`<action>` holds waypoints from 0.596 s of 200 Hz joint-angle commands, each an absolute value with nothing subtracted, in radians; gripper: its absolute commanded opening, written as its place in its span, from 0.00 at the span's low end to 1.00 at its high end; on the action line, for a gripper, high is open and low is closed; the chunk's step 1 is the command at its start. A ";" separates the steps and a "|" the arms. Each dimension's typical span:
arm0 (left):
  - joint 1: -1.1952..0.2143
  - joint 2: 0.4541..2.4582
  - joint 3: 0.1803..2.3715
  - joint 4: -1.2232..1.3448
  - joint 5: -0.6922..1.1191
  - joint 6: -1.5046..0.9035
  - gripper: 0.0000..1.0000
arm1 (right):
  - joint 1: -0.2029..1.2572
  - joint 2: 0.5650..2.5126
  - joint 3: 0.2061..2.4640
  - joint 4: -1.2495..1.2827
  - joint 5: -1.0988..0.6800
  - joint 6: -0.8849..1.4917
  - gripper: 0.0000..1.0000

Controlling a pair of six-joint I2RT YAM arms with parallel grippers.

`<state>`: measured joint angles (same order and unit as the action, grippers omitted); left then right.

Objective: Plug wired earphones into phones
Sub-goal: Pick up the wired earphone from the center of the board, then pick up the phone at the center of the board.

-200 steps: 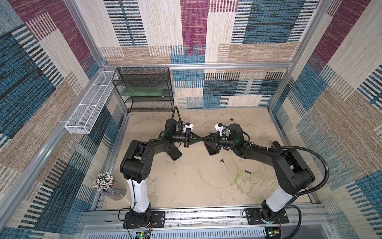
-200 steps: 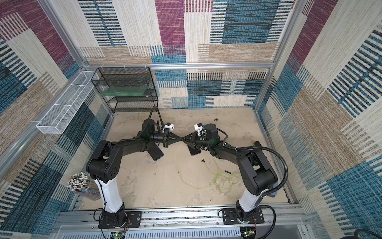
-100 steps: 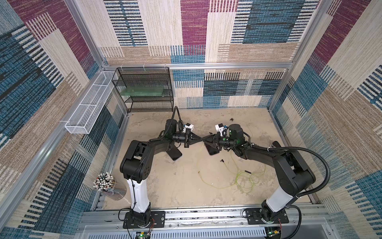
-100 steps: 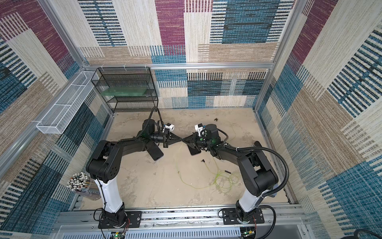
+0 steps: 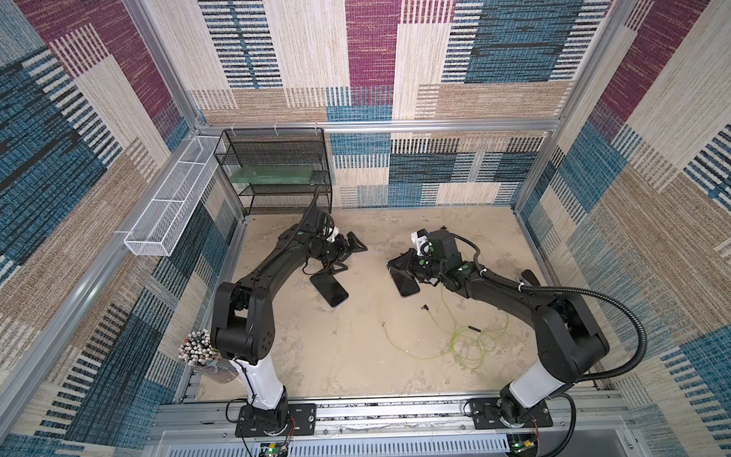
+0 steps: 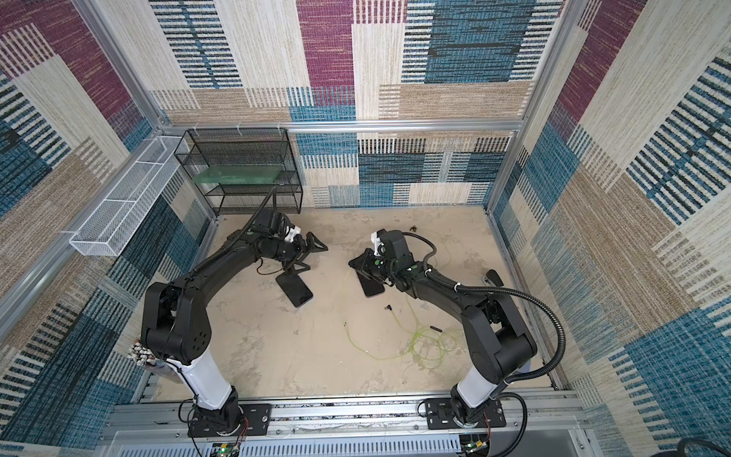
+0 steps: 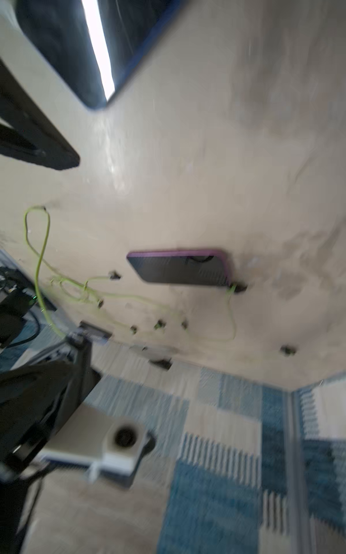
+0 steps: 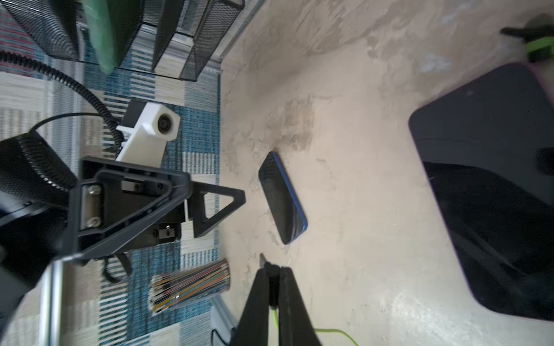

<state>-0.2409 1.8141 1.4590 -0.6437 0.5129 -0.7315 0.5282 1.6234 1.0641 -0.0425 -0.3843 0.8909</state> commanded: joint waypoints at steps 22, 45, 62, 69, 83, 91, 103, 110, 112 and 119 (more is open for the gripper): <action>-0.252 1.942 1.531 -0.953 0.059 -0.690 0.99 | 0.578 1.605 1.083 -0.273 -0.108 0.774 0.00; -0.261 2.007 1.572 -0.983 0.009 -0.706 0.98 | 0.586 1.593 1.079 -0.288 -0.089 0.752 0.00; -0.273 2.033 1.601 -1.005 -0.056 -0.705 0.97 | 0.582 1.575 1.052 -0.273 -0.093 0.750 0.00; -0.272 2.042 1.605 -1.006 -0.061 -0.712 0.97 | 0.579 1.567 1.037 -0.262 -0.098 0.753 0.00; -0.270 2.066 1.608 -0.999 -0.054 -0.735 0.97 | 0.575 1.556 1.016 -0.247 -0.107 0.759 0.00; -0.270 2.081 1.609 -0.989 -0.040 -0.741 0.97 | 0.573 1.553 1.011 -0.245 -0.110 0.759 0.00; -0.270 2.104 1.613 -0.982 -0.029 -0.753 0.97 | 0.573 1.547 1.011 -0.251 -0.109 0.758 0.00; -0.270 2.113 1.615 -0.977 -0.026 -0.761 0.97 | 0.573 1.544 1.012 -0.256 -0.107 0.756 0.00; -0.269 2.113 1.614 -0.975 -0.026 -0.763 0.97 | 0.574 1.542 1.012 -0.257 -0.106 0.755 0.00; -0.267 2.113 1.608 -0.964 -0.026 -0.772 0.97 | 0.574 1.538 1.011 -0.260 -0.104 0.754 0.00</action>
